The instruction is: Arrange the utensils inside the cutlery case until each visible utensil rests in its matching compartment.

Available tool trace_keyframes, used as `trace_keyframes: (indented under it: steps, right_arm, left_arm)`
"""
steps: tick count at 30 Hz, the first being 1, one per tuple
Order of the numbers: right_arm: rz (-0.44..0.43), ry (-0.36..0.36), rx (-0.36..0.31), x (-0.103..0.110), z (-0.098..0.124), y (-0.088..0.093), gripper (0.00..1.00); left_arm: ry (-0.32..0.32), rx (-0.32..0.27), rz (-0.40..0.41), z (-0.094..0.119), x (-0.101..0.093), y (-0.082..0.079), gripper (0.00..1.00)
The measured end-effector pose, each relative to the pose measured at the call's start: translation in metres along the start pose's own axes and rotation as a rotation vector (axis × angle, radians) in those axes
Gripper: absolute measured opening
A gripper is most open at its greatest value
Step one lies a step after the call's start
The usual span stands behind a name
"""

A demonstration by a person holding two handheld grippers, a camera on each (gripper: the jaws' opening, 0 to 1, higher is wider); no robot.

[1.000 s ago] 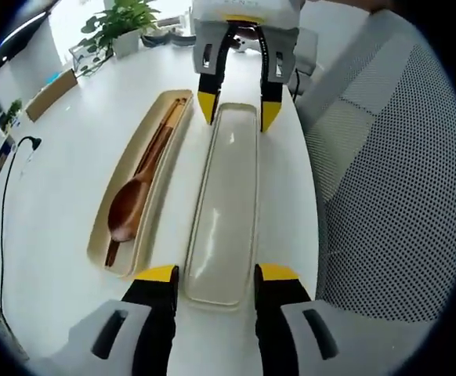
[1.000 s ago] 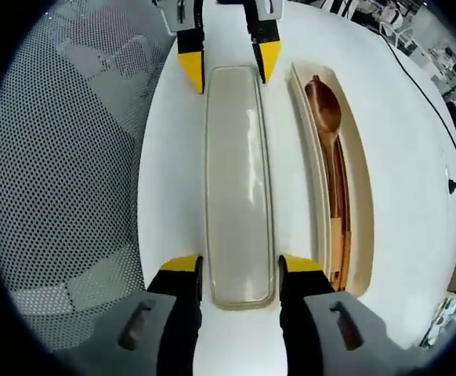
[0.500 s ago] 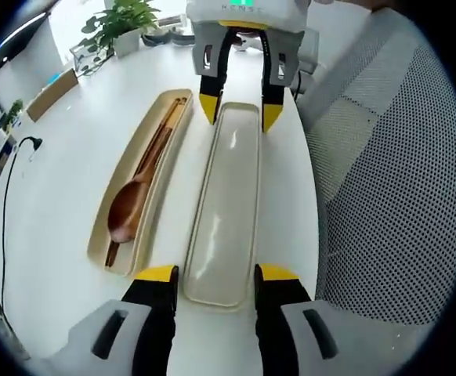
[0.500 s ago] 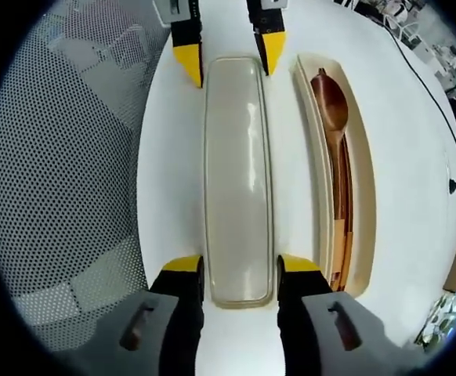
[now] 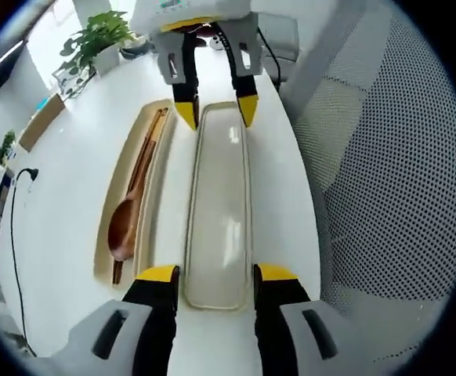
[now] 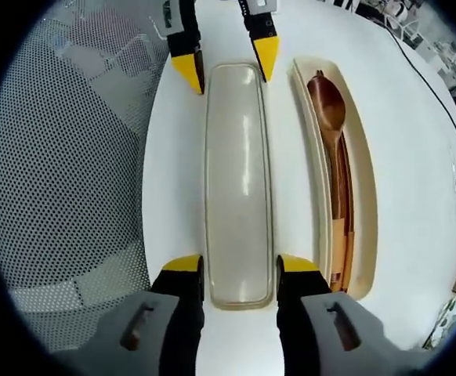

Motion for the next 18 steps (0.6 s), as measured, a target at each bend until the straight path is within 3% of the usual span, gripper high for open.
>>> trace_keyframes:
  steps: [8, 13, 18]
  right_arm:
    - [-0.160, -0.114, -0.085, 0.001, 0.004, -0.002, 0.33]
    - [-0.151, -0.138, -0.075, 0.006, 0.005, 0.003, 0.33]
    - [-0.309, -0.268, -0.086, 0.019, 0.007, 0.003, 0.33]
  left_arm:
    - [-0.021, -0.008, -0.159, 0.000, 0.000, -0.007, 0.39]
    - [-0.032, -0.007, -0.198, -0.001, 0.001, -0.010, 0.39]
    - [-0.044, -0.014, -0.230, -0.001, 0.002, -0.013, 0.39]
Point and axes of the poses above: the point that each gripper's makers call its tool centre point, and the gripper's own axes: z roughly backward along the fingers, x roughly to its left, y roughly out of its underside, the point moved 1 cm from there along z, roughly backward along the fingers, and after that the axes turned 9 degrees about -z, right-handed, at the moved point
